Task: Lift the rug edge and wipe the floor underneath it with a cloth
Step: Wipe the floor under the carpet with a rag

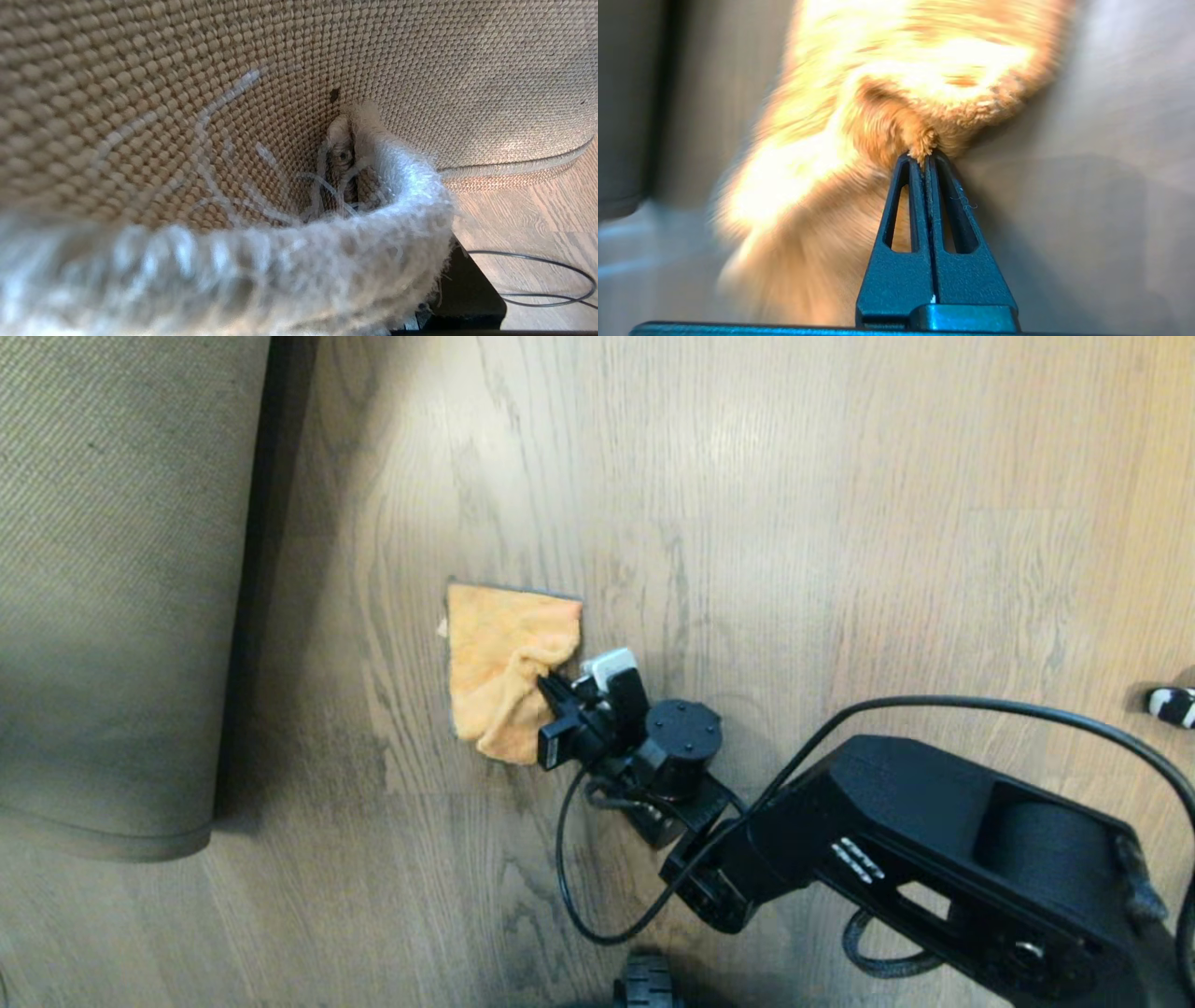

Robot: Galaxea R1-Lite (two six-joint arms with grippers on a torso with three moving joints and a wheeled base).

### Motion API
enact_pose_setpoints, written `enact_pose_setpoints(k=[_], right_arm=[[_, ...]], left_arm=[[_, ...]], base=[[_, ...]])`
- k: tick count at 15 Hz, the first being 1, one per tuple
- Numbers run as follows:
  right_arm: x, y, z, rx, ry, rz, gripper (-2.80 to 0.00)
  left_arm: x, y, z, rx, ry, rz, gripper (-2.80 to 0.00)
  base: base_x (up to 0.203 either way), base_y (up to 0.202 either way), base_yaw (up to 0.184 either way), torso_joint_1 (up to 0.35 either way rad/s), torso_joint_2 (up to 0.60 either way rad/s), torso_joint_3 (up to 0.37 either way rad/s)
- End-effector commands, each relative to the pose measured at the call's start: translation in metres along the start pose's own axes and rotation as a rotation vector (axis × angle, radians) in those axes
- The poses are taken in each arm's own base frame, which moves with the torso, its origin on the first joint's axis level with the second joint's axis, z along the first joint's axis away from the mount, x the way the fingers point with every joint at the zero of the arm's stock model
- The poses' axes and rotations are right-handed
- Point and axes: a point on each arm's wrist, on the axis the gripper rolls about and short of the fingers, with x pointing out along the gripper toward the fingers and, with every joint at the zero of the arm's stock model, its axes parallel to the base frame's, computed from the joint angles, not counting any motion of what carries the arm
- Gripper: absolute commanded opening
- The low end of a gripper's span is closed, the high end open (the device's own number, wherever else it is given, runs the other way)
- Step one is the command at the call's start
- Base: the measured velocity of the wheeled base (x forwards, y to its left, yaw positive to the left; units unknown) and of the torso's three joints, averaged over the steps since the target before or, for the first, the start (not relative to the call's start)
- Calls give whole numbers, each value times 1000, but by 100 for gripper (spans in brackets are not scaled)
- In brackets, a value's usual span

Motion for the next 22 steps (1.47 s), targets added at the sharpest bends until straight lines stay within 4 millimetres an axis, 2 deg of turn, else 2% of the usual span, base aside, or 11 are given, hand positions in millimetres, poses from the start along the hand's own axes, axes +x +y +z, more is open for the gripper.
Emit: enact_pose_setpoints(k=[1,6,12,15,17,20,22], right_arm=[[6,-37,13,-19,-48,-77,-280],[7,-103,45,-62,-114,-209,-280],[-4,-161,69,-108,-151,-323,-280],[-7,-159,69,-106,-141,-319,-280],[-8,-142,65,-93,-127,-285,-280],[-8,-106,62,-65,-103,-211,-280],[-10,-65,60,-36,-85,-126,-280]], left_arm=[[0,0,0,5,-2,-1,-280],[0,0,0,5,-2,-2,-280],[0,0,0,4,-1,-2,-280],[0,0,0,5,-2,0,-280],[0,0,0,6,-3,2,-280],[-2,0,0,7,-4,3,-280],[-2,-1,0,5,-3,0,-280]], base=[[0,0,0,0,0,0],[0,0,0,0,0,0],[0,0,0,0,0,0],[0,0,0,0,0,0],[0,0,0,0,0,0],[0,0,0,0,0,0],[0,0,0,0,0,0]])
